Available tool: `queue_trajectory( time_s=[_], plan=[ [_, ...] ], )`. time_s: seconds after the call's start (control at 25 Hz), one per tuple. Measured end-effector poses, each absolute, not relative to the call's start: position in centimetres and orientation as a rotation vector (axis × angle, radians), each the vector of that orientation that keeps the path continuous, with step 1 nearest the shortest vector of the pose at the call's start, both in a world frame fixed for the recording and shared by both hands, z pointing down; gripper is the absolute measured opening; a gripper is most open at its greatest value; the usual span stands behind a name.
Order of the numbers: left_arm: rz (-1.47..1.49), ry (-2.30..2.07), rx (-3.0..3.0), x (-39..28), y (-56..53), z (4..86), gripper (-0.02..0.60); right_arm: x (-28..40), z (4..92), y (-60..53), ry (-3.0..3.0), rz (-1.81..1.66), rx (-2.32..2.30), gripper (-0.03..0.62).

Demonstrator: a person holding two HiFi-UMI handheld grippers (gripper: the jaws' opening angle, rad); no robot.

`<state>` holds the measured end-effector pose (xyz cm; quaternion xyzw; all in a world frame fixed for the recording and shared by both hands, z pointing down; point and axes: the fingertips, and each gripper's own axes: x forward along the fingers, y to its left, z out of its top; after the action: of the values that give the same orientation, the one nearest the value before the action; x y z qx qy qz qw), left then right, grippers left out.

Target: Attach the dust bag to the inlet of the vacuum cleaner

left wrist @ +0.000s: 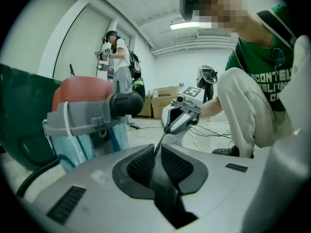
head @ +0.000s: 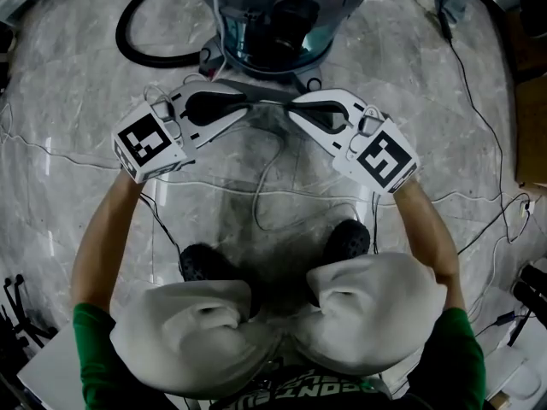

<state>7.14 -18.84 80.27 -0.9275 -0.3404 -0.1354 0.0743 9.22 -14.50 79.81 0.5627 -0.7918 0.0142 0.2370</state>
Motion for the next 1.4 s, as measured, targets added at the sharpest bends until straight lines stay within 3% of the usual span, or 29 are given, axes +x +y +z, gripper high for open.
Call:
queue_trajectory(
  time_s=[1.4],
  plan=[
    [-0.323,-0.907,-2.673,12.3,-21.4,69.7,0.014,14.3,70.1,-16.5,-2.124,0.060,1.917,0.015]
  ],
)
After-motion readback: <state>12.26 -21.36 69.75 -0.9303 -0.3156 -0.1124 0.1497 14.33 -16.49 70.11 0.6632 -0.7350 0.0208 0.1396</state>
